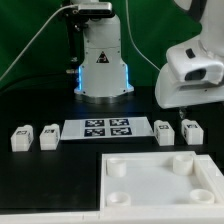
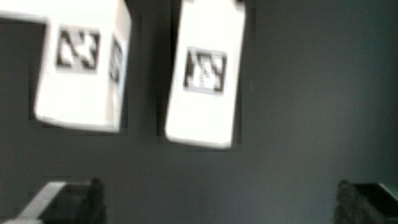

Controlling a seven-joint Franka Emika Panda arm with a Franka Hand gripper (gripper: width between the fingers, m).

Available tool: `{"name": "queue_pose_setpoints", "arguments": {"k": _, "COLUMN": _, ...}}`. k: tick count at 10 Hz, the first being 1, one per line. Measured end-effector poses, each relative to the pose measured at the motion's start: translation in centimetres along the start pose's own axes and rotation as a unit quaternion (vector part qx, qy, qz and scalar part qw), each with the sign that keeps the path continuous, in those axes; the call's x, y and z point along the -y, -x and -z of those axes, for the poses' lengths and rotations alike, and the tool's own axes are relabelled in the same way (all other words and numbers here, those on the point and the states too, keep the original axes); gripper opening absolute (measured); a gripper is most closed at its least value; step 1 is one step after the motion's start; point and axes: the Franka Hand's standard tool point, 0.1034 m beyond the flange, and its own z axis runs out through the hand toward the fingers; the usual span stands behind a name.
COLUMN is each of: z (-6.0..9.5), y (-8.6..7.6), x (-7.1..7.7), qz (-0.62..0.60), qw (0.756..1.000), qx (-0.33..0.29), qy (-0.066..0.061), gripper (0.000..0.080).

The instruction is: Assemble one leg

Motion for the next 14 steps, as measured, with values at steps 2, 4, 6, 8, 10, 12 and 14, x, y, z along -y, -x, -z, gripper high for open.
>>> {"name": "queue_pose_setpoints", "arguments": {"k": 2, "z": 0.1, "y": -0.9, "x": 0.2, "qz": -0.001, "qw": 1.0, "qx": 0.007, "qy": -0.003, "gripper": 0.0649}}
{"name": "queue_pose_setpoints", "arguments": {"k": 4, "z": -1.7, "y": -0.1, "x": 0.0, "qz": -0.05, "qw": 0.997, "qx": 0.062, "qy": -0.004, "gripper": 0.0649}}
{"name": "queue_pose_setpoints", "arguments": {"k": 6, "z": -2.5, "y": -0.3, "x": -0.1, "qz": -0.06, "qw": 0.995, "qx": 0.08, "qy": -0.007, "gripper": 0.0649}}
{"name": "queue_pose_setpoints", "arguments": {"k": 8, "z": -3.9, "y": -0.2, "x": 0.4, "qz": -0.058, "qw": 0.996, "qx": 0.072, "qy": -0.005, "gripper": 0.0649}}
{"name": "queue_pose_setpoints", "arguments": {"k": 10, "z": -5.1, "y": 0.0, "x": 0.6, "qz": -0.056, "qw": 0.996, "qx": 0.066, "qy": -0.003, "gripper": 0.0649}}
{"name": "queue_pose_setpoints", "arguments": {"k": 12, "z": -6.0, "y": -0.1, "x": 0.4, "qz": -0.057, "qw": 0.997, "qx": 0.057, "qy": -0.004, "gripper": 0.0649}}
{"name": "queue_pose_setpoints", "arguments": {"k": 14, "z": -6.3, "y": -0.1, "x": 0.4, "qz": -0.057, "qw": 0.997, "qx": 0.056, "qy": -0.004, "gripper": 0.0649}}
